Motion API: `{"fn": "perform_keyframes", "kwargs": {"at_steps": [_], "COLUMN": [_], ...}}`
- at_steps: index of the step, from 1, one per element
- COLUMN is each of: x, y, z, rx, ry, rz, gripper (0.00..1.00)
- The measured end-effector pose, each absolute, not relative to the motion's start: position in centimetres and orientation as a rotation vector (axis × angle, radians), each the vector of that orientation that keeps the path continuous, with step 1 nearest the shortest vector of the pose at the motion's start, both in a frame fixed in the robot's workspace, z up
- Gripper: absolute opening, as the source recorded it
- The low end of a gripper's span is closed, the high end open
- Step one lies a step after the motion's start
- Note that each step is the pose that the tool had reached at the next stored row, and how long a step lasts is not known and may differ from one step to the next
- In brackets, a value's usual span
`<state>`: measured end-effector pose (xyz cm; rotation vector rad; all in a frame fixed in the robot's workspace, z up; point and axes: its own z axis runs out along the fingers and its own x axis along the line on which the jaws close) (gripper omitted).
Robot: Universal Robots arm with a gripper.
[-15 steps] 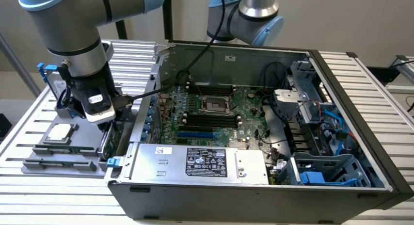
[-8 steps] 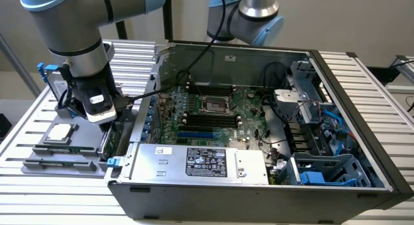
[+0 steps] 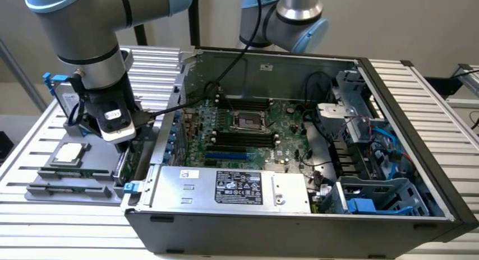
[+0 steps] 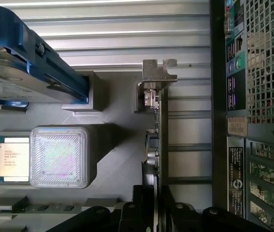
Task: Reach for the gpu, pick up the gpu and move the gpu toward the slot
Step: 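Pick up the gpu and move the gpu toward the slot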
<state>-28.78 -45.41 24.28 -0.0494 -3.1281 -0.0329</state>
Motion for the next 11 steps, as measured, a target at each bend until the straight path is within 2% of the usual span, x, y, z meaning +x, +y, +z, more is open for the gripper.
{"fn": "perform_keyframes", "kwargs": {"at_steps": [11], "x": [-28.81], "y": [-45.40], "z": [24.32], "rx": [-0.050], "ry": [-3.128], "rz": [-0.038], "gripper": [0.26]}}
